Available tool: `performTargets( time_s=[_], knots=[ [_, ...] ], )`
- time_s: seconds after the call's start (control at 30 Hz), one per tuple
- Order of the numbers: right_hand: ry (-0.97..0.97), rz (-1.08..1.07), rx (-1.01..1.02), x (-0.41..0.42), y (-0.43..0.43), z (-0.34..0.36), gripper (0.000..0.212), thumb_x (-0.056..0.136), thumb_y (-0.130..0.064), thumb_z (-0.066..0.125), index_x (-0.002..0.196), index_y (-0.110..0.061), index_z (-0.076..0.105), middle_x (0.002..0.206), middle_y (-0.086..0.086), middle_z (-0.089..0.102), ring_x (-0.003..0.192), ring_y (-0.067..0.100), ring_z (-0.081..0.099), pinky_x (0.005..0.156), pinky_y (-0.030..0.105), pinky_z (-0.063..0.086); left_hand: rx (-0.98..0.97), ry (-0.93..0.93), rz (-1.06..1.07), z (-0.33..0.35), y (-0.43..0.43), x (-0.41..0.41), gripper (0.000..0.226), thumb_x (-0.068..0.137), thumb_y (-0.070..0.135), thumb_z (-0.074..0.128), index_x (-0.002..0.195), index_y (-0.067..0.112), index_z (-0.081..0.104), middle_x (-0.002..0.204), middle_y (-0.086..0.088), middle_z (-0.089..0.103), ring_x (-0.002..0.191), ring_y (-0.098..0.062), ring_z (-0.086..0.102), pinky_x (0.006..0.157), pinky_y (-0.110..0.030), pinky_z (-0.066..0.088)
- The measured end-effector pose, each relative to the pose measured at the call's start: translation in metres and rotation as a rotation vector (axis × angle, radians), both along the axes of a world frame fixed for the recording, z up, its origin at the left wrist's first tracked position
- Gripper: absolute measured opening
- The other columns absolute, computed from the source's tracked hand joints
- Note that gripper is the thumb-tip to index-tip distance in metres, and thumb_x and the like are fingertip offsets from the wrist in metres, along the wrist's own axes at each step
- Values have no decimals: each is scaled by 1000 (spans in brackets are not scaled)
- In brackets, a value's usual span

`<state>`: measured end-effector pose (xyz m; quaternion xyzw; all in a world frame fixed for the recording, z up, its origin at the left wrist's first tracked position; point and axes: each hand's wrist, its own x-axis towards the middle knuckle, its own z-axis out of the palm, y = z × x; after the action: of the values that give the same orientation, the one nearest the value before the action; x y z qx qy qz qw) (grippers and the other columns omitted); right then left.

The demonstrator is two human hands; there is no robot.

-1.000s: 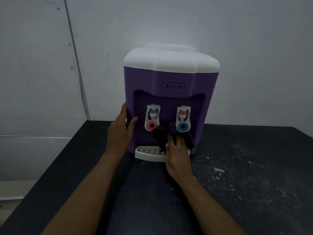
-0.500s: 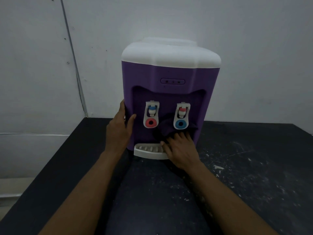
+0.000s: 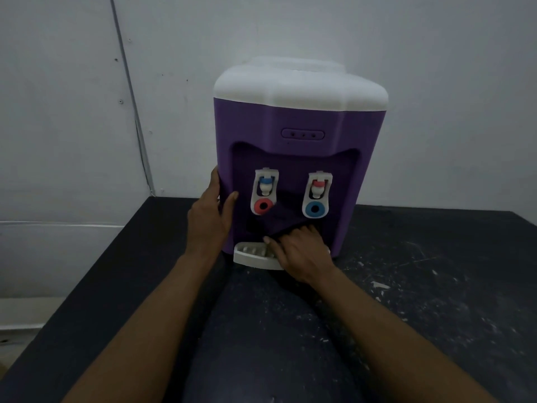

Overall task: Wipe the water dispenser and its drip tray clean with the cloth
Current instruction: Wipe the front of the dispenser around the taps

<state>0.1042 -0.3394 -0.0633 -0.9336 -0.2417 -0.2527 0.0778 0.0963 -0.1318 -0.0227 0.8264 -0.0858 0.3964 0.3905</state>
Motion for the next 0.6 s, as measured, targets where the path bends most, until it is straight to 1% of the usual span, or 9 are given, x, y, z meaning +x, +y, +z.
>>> performTargets(
  time_s=[0.07, 0.13, 0.17, 0.23, 0.3, 0.37, 0.43, 0.53, 0.6],
  knots=[
    [16, 49, -73, 4, 11, 3, 43, 104, -48, 44, 83, -20, 69, 78, 3, 70, 76, 24, 63, 75, 36, 36, -2, 8, -5, 0, 0, -1, 65, 103, 25, 56, 159, 12, 26, 121, -12, 69, 98, -19, 68, 92, -33, 57],
    [7, 77, -160, 7, 18, 2, 47, 105, -52, 42, 84, -19, 68, 80, 4, 70, 77, 23, 61, 79, 37, 38, 15, 16, -10, 1, 2, 0, 66, 103, 26, 56, 159, 12, 25, 121, -13, 69, 98, -21, 69, 90, -37, 58],
    [-10, 86, -192, 8, 18, 2, 51, 104, -55, 43, 77, -18, 66, 77, 4, 69, 74, 22, 59, 79, 38, 40, 29, 18, -10, 2, 3, 1, 66, 103, 26, 56, 159, 12, 25, 120, -13, 69, 95, -21, 69, 87, -38, 59],
    [-77, 99, -212, 8, 12, 4, 62, 103, -61, 44, 57, -19, 50, 60, 2, 59, 61, 17, 46, 76, 37, 41, 50, 20, -8, 3, 5, 1, 66, 103, 27, 56, 159, 11, 25, 118, -13, 70, 91, -21, 68, 84, -38, 60],
    [-108, 78, -209, 7, 0, 5, 68, 101, -66, 37, 51, -20, 42, 52, -3, 47, 57, 14, 40, 76, 36, 41, 57, 28, -13, 4, 6, 1, 67, 103, 27, 56, 159, 11, 24, 121, -14, 69, 95, -23, 70, 85, -38, 60],
    [-88, -5, -196, 5, -8, 0, 73, 99, -71, 27, 55, -19, 53, 57, -4, 56, 63, 15, 51, 84, 37, 42, 50, 38, -19, 4, 7, 0, 67, 103, 27, 56, 159, 11, 24, 123, -14, 69, 99, -24, 70, 88, -39, 60],
    [-37, -82, -164, 3, -5, -6, 79, 97, -75, 19, 70, -19, 67, 70, -3, 68, 77, 16, 61, 93, 36, 39, 26, 44, -20, 3, 6, -1, 67, 103, 27, 56, 160, 12, 24, 124, -14, 68, 102, -25, 70, 91, -40, 59],
    [20, -88, -71, 4, 14, -9, 78, 95, -77, 19, 78, -20, 69, 77, -1, 69, 84, 19, 63, 91, 39, 40, 14, 29, -14, 2, 2, -1, 66, 103, 24, 57, 159, 11, 25, 119, -14, 70, 96, -24, 70, 88, -38, 59],
    [28, -41, -17, 5, 29, -8, 72, 96, -76, 25, 91, -21, 72, 87, 3, 72, 90, 23, 65, 89, 39, 42, 1, 24, -10, 1, 2, -1, 65, 103, 22, 57, 159, 11, 26, 118, -12, 70, 94, -22, 69, 87, -35, 58]
  ],
)
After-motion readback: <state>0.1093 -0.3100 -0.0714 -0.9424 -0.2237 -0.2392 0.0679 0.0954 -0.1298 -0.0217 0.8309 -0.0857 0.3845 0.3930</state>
